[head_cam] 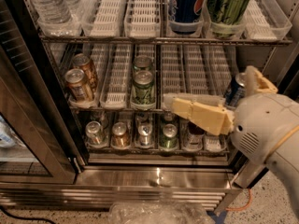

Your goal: Pick pepsi can from top shelf of fridge

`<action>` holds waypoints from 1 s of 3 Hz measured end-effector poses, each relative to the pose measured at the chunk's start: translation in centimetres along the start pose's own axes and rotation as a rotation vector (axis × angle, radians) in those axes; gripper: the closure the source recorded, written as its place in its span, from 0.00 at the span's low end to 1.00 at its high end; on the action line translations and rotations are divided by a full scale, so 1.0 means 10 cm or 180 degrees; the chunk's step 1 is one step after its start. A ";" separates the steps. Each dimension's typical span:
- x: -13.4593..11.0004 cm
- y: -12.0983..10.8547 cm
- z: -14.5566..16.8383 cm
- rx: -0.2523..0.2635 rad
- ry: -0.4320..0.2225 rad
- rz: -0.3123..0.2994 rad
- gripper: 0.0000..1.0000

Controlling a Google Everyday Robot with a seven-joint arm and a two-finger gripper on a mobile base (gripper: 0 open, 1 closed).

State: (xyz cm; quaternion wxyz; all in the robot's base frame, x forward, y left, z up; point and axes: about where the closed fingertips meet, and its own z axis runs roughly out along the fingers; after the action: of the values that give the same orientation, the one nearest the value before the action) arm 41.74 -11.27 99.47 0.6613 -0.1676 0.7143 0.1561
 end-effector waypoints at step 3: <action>-0.12 0.40 0.23 -0.0294 -0.0474 0.0061 0.00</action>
Offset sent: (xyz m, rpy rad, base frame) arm 0.0022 0.0119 0.0002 0.1001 -0.0592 0.0199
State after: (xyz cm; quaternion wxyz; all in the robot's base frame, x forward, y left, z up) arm 42.11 -6.66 100.51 0.7027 -0.1790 0.6567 0.2072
